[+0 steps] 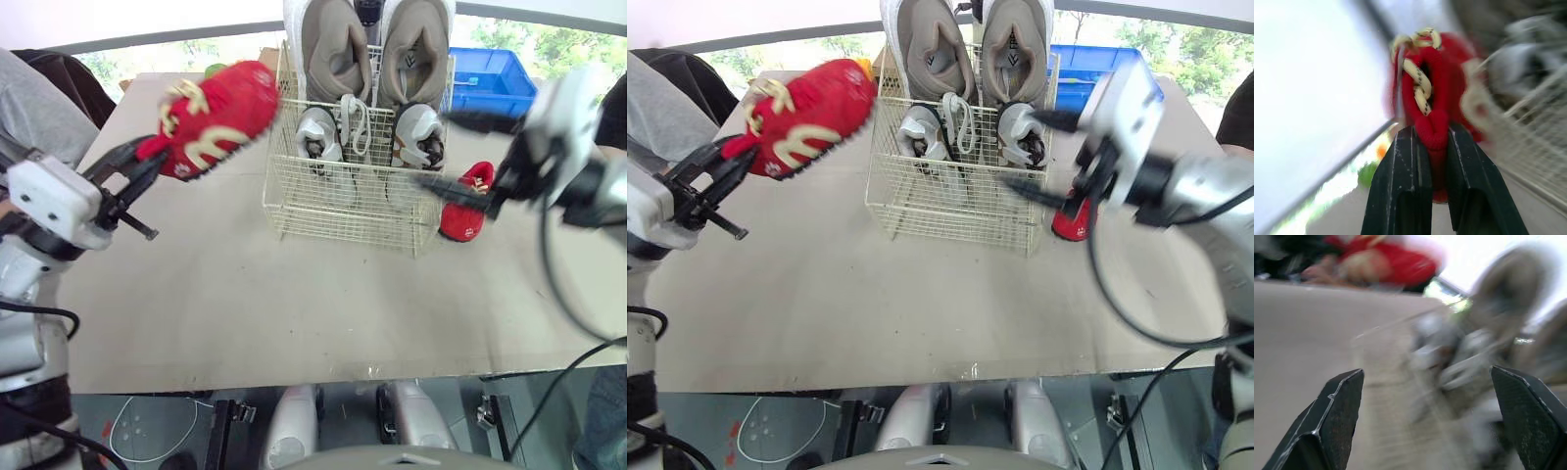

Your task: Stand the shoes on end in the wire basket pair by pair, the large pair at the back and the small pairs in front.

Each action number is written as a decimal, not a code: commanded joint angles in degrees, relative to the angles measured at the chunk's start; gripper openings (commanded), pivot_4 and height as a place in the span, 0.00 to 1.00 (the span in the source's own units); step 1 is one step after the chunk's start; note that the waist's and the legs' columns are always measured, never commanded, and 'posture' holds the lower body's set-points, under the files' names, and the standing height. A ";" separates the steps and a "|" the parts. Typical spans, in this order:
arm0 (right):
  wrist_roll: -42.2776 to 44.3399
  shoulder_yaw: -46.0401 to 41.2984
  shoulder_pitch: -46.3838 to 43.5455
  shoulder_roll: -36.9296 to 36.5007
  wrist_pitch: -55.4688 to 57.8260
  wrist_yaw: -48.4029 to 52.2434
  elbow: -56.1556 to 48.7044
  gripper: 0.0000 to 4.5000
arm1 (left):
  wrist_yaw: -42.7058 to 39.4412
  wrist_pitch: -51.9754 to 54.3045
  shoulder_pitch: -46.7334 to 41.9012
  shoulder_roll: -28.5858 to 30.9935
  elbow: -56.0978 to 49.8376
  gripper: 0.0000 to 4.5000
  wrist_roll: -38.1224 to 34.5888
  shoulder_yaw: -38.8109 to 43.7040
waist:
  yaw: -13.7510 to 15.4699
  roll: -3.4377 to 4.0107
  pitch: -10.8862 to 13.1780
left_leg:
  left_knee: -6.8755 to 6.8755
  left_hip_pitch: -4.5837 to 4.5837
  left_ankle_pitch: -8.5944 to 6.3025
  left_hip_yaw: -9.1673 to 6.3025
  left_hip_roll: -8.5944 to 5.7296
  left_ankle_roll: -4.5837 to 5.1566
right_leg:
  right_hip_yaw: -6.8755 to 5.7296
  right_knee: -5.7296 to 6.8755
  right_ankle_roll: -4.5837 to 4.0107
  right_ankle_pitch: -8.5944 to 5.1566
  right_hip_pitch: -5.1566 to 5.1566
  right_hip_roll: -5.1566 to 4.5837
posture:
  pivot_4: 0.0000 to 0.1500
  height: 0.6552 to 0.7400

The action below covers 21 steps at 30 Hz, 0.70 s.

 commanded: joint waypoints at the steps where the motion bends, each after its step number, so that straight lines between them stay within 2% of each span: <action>1: 4.27 0.02 -11.04 -1.89 8.71 -0.10 6.71 0.88 | -14.78 -17.01 -10.00 2.09 8.23 0.03 -2.73 -6.76 | 0.12 0.09 0.06 | 0.01 0.00 0.00 0.13 0.01 0.00 | -0.06 0.02 -0.05 -0.03 0.01 0.03 | 1.00 1.00; 5: 9.50 3.05 -21.77 0.16 19.25 0.73 13.27 0.88 | -25.69 -27.14 -23.09 -0.15 15.87 0.03 -5.08 -15.59 | -0.04 0.12 0.08 | 0.06 -0.10 0.00 0.32 0.04 0.01 | 0.01 0.03 0.03 0.01 -0.06 0.14 | 1.00 1.00; 10: 12.23 7.97 -27.13 4.63 26.92 3.76 17.98 0.88 | -33.86 -33.69 -34.61 -5.69 23.09 0.03 -9.16 -21.89 | -0.24 0.12 0.04 | 0.35 -0.78 -0.03 0.42 0.04 0.10 | 0.17 0.16 0.32 0.17 -0.65 0.44 | 1.00 1.00; 13: 12.06 10.61 -27.50 6.78 30.84 5.38 21.66 0.88 | -35.19 -38.20 -38.54 -7.20 26.70 0.03 -11.35 -26.43 | -0.17 0.12 0.04 | 0.46 -0.93 -0.03 0.36 0.02 0.10 | 0.15 0.15 0.37 0.21 -0.72 0.62 | 1.00 1.00; 21: 12.41 9.83 -31.59 10.42 39.16 6.55 31.41 0.88 | -35.20 -43.70 -43.13 -7.34 30.83 0.03 -16.08 -34.23 | -0.28 0.14 0.05 | 0.46 -1.03 -0.03 0.34 0.11 0.10 | 0.20 0.23 0.37 0.21 -0.90 0.74 | 1.00 1.00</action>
